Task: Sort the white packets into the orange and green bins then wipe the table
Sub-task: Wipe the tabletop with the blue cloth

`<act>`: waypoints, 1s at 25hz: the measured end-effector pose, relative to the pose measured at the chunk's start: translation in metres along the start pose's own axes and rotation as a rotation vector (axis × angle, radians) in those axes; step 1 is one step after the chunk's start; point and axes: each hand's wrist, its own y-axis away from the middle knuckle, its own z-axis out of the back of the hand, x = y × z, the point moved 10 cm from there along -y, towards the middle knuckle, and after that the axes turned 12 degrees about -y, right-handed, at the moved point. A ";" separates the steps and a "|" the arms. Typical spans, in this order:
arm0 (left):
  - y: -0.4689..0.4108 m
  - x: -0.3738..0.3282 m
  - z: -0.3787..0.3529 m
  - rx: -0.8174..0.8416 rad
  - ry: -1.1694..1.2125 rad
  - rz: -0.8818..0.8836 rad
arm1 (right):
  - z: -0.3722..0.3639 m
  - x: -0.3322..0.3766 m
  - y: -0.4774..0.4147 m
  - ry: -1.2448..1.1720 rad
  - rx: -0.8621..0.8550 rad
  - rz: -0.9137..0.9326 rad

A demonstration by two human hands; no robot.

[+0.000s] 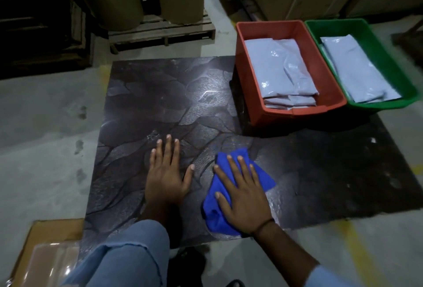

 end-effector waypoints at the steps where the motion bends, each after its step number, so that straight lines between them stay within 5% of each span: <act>1: -0.001 -0.002 -0.001 0.017 -0.008 -0.009 | 0.006 -0.016 0.014 -0.005 -0.027 -0.046; 7: -0.002 -0.033 0.003 0.136 -0.045 -0.024 | 0.037 -0.092 0.006 -0.048 -0.218 -0.498; 10: 0.012 -0.140 -0.004 0.177 -0.005 -0.231 | 0.028 -0.075 -0.010 -0.006 -0.188 -0.371; 13: 0.015 -0.176 -0.008 0.175 0.039 -0.121 | 0.047 -0.133 0.006 0.070 -0.112 -0.157; 17: 0.017 -0.176 -0.004 0.145 -0.039 -0.089 | 0.100 -0.264 0.018 0.057 -0.296 -0.636; 19: 0.015 -0.178 -0.007 0.152 -0.025 -0.093 | 0.084 -0.221 -0.009 0.041 -0.280 -0.525; 23: 0.012 -0.175 -0.019 0.178 -0.055 -0.103 | 0.045 -0.122 -0.007 0.019 -0.029 0.100; 25: 0.013 -0.175 -0.018 0.161 -0.058 -0.091 | 0.061 -0.169 -0.004 0.046 -0.062 0.049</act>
